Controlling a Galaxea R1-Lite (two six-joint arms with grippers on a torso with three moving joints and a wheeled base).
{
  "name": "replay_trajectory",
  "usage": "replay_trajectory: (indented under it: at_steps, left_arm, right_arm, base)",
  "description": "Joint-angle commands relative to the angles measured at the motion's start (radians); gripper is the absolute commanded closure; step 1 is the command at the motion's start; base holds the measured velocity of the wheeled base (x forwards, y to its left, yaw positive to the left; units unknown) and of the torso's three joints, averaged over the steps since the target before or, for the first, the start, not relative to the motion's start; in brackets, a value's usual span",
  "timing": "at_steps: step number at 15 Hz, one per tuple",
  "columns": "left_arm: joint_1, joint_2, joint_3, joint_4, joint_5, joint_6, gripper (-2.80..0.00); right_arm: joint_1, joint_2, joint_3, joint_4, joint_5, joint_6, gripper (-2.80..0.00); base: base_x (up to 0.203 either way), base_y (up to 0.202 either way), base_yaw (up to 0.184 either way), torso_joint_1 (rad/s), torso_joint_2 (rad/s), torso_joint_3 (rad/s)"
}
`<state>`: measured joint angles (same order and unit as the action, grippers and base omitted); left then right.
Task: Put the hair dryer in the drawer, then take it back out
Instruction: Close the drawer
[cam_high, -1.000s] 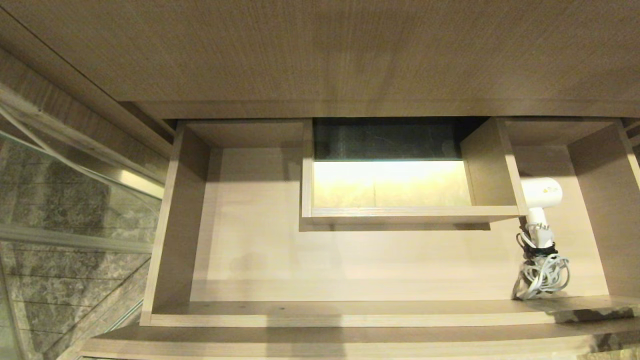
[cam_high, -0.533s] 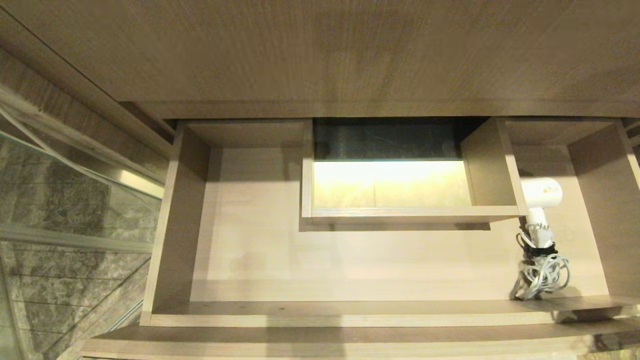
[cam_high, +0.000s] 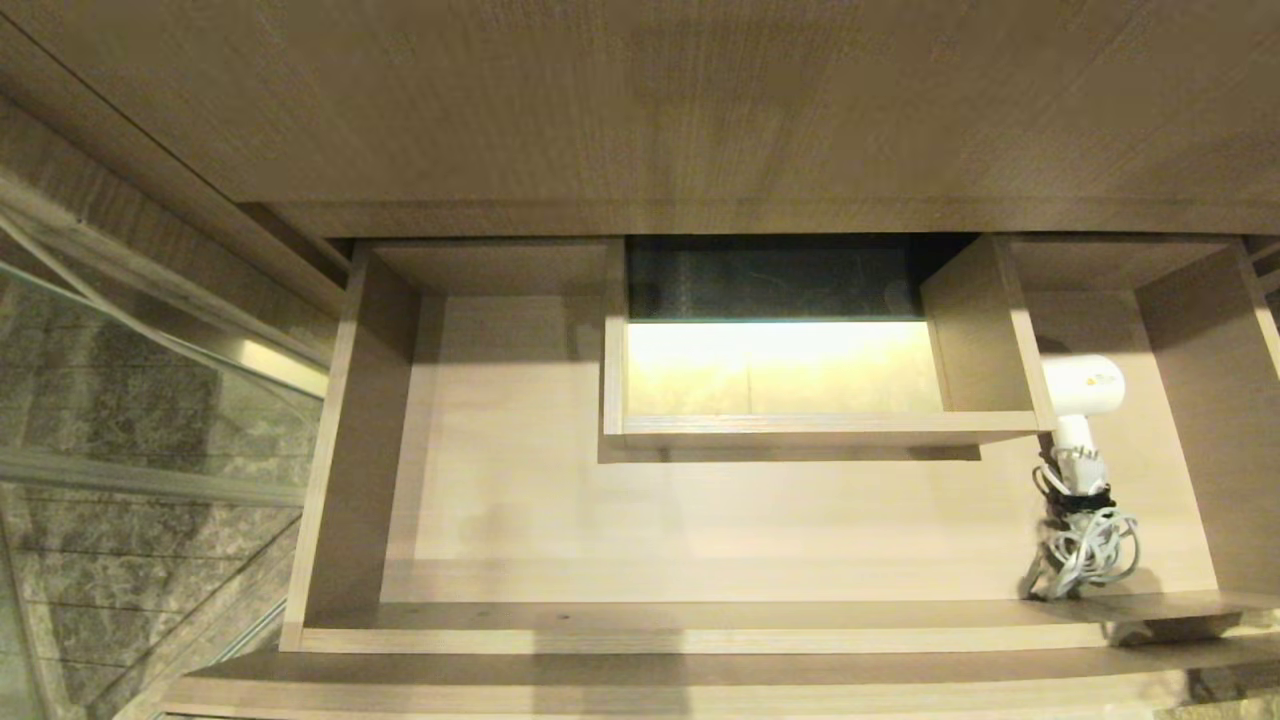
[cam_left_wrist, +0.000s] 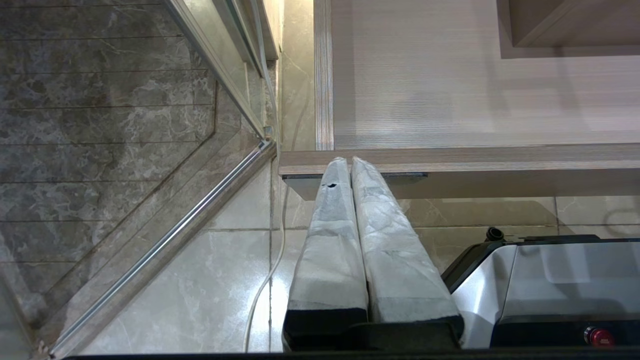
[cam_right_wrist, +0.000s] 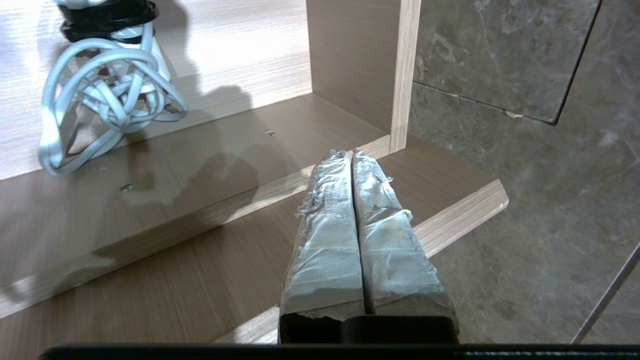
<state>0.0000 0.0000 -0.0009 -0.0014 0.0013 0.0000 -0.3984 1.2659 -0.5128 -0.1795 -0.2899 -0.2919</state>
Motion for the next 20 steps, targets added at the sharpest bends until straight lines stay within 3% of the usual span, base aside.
replay_trajectory:
  at_steps: [1, 14, 20]
  left_arm:
    - [0.0, 0.0, 0.001, 0.0, 0.0, 0.0, 0.0]
    - [0.0, 0.0, 0.001, 0.0, 0.0, 0.0, 0.0]
    - [0.0, 0.0, 0.0, 0.0, 0.0, 0.0, 0.0]
  right_arm:
    - [0.005, -0.02, 0.004, -0.002, -0.002, -0.003, 0.0]
    - [0.013, -0.069, 0.016, -0.032, -0.002, -0.016, 0.0]
    - [0.015, -0.072, 0.02, -0.062, 0.0, -0.025, 0.0]
  base:
    - [0.0, 0.0, 0.0, 0.002, 0.0, -0.031]
    - [0.0, 0.0, 0.0, 0.0, 0.0, 0.002]
    - [0.0, 0.0, 0.0, -0.161, 0.26, 0.116]
